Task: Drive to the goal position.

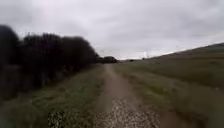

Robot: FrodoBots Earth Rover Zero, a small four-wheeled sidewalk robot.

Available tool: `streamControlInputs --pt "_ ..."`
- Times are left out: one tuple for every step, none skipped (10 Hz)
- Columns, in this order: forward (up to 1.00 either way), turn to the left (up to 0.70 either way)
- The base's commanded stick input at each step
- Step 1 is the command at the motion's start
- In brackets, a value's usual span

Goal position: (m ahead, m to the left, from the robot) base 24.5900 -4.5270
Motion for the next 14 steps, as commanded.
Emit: streamControlInputs --pt "0.70 0.00" --pt "0.70 0.00" --pt "0.70 0.00" --pt "0.70 0.00" --pt "0.70 0.00" --pt "0.70 0.00" --pt "0.70 0.00" --pt "0.70 0.00" --pt "0.70 0.00" --pt "0.70 0.00" --pt "0.70 0.00" --pt "0.70 0.00" --pt "0.70 0.00" --pt "0.70 0.00"
